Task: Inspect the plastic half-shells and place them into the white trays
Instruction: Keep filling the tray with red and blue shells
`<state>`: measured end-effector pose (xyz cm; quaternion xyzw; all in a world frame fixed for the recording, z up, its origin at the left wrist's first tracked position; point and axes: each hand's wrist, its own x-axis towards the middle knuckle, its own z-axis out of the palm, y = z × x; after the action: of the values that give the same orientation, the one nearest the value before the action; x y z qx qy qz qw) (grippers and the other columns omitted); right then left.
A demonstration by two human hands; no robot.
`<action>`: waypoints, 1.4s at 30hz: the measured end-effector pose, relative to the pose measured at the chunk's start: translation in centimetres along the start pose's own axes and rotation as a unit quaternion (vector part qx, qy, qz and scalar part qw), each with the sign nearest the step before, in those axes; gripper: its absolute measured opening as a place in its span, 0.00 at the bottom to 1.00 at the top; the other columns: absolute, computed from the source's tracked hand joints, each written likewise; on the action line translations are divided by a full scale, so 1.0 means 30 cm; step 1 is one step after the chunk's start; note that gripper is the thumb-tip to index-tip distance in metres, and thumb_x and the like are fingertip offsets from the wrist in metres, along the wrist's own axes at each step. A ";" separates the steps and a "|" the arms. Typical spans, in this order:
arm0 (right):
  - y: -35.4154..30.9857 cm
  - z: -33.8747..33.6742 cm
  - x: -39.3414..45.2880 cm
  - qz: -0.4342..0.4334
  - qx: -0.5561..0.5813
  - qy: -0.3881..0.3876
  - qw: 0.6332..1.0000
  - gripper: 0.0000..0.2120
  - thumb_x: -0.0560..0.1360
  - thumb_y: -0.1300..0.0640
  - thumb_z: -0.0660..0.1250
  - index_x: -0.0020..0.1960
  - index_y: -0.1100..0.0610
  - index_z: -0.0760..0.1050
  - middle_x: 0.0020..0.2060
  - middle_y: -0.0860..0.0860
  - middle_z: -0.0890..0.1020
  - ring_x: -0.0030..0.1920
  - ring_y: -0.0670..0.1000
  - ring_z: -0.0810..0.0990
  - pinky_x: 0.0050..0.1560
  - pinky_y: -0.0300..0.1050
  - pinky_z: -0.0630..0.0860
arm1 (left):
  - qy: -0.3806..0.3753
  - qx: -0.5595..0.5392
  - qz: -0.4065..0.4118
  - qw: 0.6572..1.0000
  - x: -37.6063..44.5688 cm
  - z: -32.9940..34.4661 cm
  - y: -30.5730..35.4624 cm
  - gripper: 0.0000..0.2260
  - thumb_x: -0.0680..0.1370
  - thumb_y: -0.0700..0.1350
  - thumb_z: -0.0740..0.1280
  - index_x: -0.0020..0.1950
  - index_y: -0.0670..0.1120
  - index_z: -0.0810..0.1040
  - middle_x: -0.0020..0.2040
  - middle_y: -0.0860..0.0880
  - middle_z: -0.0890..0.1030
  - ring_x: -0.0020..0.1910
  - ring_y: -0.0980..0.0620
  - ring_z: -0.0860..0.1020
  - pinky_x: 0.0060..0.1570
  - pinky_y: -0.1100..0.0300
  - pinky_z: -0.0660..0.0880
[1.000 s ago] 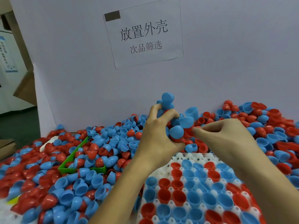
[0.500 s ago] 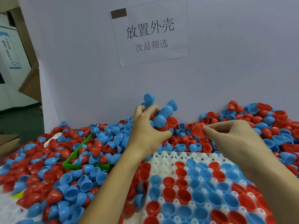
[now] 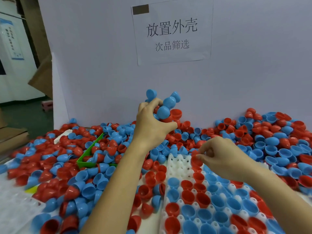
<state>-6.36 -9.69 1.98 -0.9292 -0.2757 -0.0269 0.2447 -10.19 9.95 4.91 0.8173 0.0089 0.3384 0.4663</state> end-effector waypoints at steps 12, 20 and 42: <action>-0.043 0.149 0.107 -0.031 -0.258 -0.119 0.958 0.05 0.71 0.62 0.65 0.42 0.59 0.81 0.34 0.51 0.78 0.33 0.52 0.75 0.32 0.45 0.73 | 0.004 -0.014 0.003 1.000 0.000 -0.032 -0.004 0.15 0.69 0.40 0.76 0.51 0.48 0.74 0.56 0.48 0.70 0.46 0.50 0.76 0.40 0.65 0.75; -0.088 0.129 0.142 0.028 -0.207 -0.192 0.959 0.08 0.74 0.60 0.70 0.37 0.59 0.76 0.32 0.52 0.74 0.34 0.52 0.72 0.36 0.44 0.71 | -0.016 -0.023 -0.002 1.000 -0.002 -0.031 -0.009 0.15 0.69 0.39 0.76 0.51 0.49 0.75 0.56 0.49 0.70 0.46 0.49 0.77 0.41 0.62 0.78; -0.099 -0.138 -0.022 -0.010 0.134 0.282 0.950 0.07 0.78 0.56 0.66 0.47 0.45 0.80 0.35 0.41 0.81 0.35 0.33 0.78 0.23 0.27 0.68 | -0.052 0.089 0.147 0.984 -0.019 0.047 -0.041 0.18 0.67 0.39 0.78 0.49 0.54 0.74 0.66 0.58 0.63 0.61 0.53 0.72 0.54 0.63 0.75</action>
<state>-8.13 -9.81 6.79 -0.8397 -0.2058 -0.2533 0.4341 -9.46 9.38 3.16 0.8644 -0.1057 0.3583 0.3366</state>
